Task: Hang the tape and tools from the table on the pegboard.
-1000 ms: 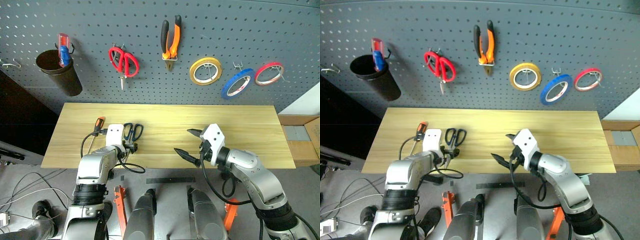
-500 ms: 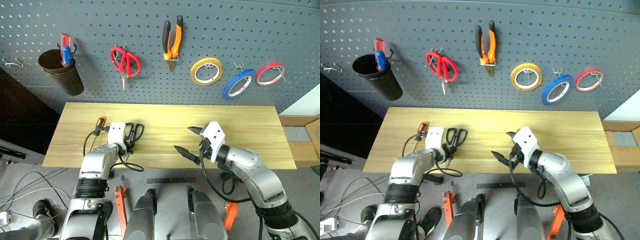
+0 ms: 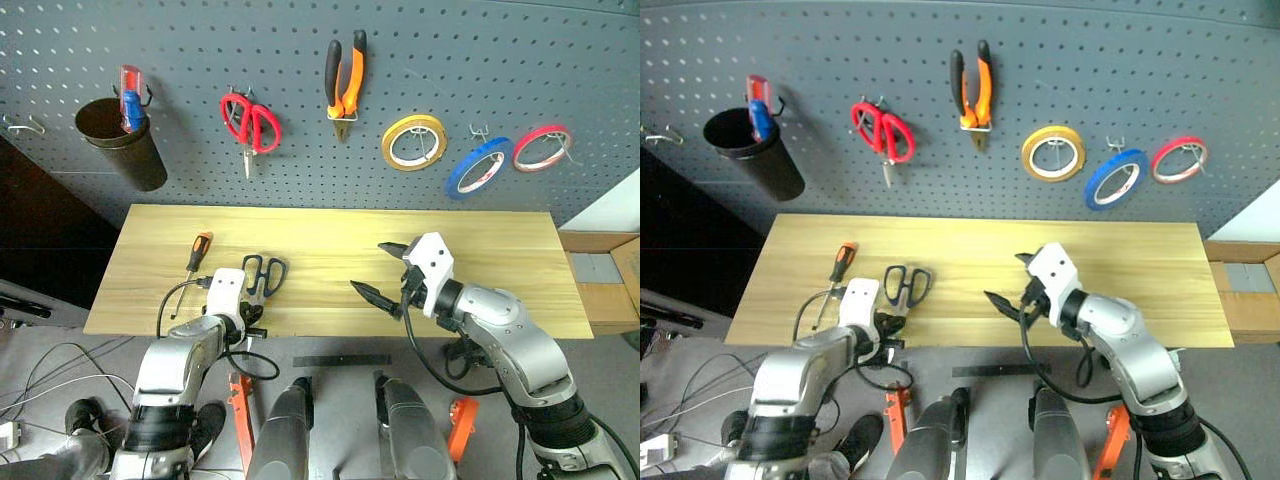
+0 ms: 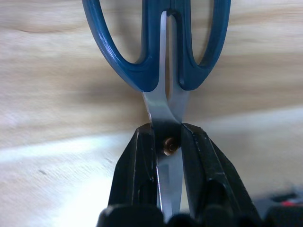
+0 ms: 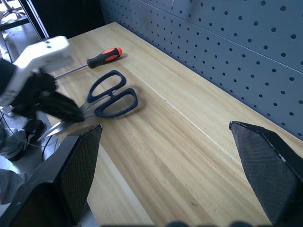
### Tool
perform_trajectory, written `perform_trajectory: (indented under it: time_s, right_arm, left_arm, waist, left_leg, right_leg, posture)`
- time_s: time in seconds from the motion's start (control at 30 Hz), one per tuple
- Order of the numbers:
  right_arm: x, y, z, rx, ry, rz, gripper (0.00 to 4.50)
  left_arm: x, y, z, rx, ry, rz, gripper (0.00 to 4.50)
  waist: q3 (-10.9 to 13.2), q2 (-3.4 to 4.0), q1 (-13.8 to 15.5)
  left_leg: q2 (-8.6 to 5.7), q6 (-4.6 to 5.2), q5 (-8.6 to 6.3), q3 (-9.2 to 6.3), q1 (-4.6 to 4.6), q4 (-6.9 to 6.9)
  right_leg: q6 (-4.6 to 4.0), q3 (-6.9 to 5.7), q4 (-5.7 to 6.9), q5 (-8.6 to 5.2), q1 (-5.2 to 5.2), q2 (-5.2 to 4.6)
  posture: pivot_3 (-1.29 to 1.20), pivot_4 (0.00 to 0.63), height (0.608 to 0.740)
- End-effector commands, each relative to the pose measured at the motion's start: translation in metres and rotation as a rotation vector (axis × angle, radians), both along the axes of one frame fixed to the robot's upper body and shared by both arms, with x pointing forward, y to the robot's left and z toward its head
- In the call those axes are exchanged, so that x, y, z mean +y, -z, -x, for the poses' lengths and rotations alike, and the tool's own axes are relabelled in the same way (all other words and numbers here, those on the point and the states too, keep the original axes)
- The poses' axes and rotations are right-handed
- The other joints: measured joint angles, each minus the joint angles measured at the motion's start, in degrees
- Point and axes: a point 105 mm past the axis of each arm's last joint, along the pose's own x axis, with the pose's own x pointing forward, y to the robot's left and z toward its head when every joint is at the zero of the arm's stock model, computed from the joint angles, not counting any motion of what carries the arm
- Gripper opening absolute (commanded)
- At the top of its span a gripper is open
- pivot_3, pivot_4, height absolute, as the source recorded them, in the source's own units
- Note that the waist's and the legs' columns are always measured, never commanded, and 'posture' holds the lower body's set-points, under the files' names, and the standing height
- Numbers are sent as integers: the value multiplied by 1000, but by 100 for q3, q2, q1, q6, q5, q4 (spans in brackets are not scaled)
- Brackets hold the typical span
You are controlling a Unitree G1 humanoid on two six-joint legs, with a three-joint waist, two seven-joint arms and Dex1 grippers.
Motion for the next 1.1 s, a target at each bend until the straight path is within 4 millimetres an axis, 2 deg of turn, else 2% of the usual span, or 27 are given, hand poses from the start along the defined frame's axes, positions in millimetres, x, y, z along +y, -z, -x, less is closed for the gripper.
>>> perform_trajectory:
  time_s: [0.03, 0.17, 0.27, 0.33, 0.53, 0.6, 0.73, 0.93, 1.1]
  right_arm:
    - [-3, -12, -2, -45, -3, -17, 4500]
    - [-4, -14, -4, -54, -1, -17, 4500]
    - [-5, -17, -6, -66, -3, -22, 4500]
    - [-3, -32, -5, -88, -14, -110, 4500]
    - [-1, -101, -3, -131, -73, -436, 4500]
    - [3, -118, 3, -153, -132, -452, 4500]
    - [9, -123, 6, -171, -162, -406, 4500]
    - [12, -132, 6, -204, -168, -390, 4500]
    - [11, -131, 5, -206, -158, -373, 4500]
  left_arm:
    - [-23, -48, 8, -241, 138, 98, 463]
    - [-37, -84, 22, -453, 234, 166, 457]
    - [-37, -99, 24, -544, 255, 185, 457]
    - [-35, -112, 21, -607, 263, 176, 457]
    - [-32, -149, 10, -756, 301, 132, 457]
    - [-30, -162, 6, -809, 306, 110, 457]
    - [-25, -177, -4, -854, 276, 96, 457]
    - [-17, -177, -20, -824, 255, 98, 457]
    - [-13, -190, -31, -852, 252, 147, 457]
  waist:
    - [0, 0, 12]
    - [0, 0, 26]
    - [0, 0, 40]
    - [0, 0, 38]
    - [0, 0, 16]
    - [0, 0, 6]
    - [-1, 0, 3]
    - [-1, 0, -11]
    - [-1, 0, -13]
  left_leg:
    - [-1, 0, 0, 1, 0, -1]
    - [-1, 0, -1, 3, -1, -4]
    - [0, 0, -1, 1, -1, -7]
    - [0, 0, 0, 1, -1, -6]
    - [0, 2, 1, -1, -2, -1]
    - [-1, 2, 1, -1, -4, -3]
    - [-4, 2, 0, 2, -5, -7]
    - [-6, 2, 0, 7, -6, -10]
    - [-2, 1, 0, 5, -6, -3]
  right_leg:
    - [-4, 0, 0, -1, 0, -4]
    - [-26, 1, -4, -14, -1, -8]
    - [-39, -3, -4, -22, -1, -8]
    - [-42, -4, -2, -28, -1, -7]
    - [-11, -5, 1, -10, 1, 3]
    - [-12, -6, -1, -5, 0, 3]
    - [-30, -17, 3, 1, 0, 5]
    - [-31, -21, 6, 3, -1, 6]
    - [-31, -27, 9, 2, -1, 12]
  posture:
    - [-92, 327, 740]
    - [-91, 319, 740]
    - [-89, 317, 740]
    - [-90, 314, 740]
    - [-92, 307, 740]
    - [-93, 304, 740]
    - [-93, 300, 740]
    - [-100, 294, 740]
    - [-103, 293, 740]
